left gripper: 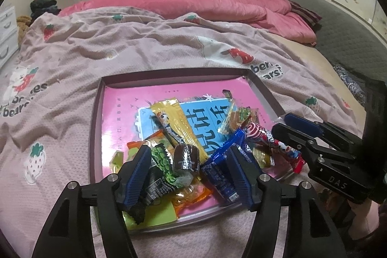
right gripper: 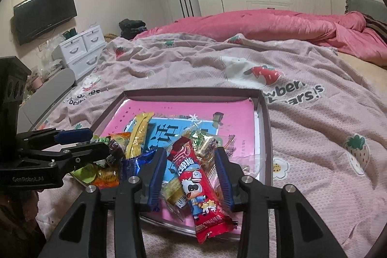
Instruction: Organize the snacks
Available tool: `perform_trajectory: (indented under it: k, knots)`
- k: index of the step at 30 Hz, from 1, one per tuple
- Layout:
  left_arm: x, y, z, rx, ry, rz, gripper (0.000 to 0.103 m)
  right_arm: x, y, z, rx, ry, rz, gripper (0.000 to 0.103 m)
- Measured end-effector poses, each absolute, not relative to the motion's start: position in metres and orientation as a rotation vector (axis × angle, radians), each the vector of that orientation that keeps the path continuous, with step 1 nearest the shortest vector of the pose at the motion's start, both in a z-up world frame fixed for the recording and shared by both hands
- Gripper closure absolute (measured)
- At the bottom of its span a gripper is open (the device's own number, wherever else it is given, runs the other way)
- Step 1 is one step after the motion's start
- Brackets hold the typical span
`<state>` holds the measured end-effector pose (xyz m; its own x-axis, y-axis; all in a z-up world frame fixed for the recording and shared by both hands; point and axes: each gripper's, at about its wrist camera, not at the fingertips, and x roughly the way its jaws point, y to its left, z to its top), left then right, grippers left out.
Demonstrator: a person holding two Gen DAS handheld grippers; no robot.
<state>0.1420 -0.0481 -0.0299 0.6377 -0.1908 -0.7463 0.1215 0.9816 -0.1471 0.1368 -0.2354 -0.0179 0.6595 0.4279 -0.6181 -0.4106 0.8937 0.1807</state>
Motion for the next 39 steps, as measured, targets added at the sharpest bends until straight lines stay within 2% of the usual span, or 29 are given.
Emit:
perform_trajectory:
  k: [7, 24, 39]
  knots:
    - [0.130, -0.045, -0.015, -0.083, 0.837, -0.167, 0.030, 0.109, -0.232, 0.007, 0.003, 0.623, 0.479, 0.045]
    - [0.078, -0.038, -0.001, -0.067, 0.864, -0.158, 0.027, 0.053, -0.215, 0.005, -0.009, 0.725, 0.476, 0.044]
    - [0.041, -0.035, -0.001, -0.081, 0.888, -0.152, 0.027, 0.019, -0.212, 0.009, -0.031, 0.736, 0.449, 0.043]
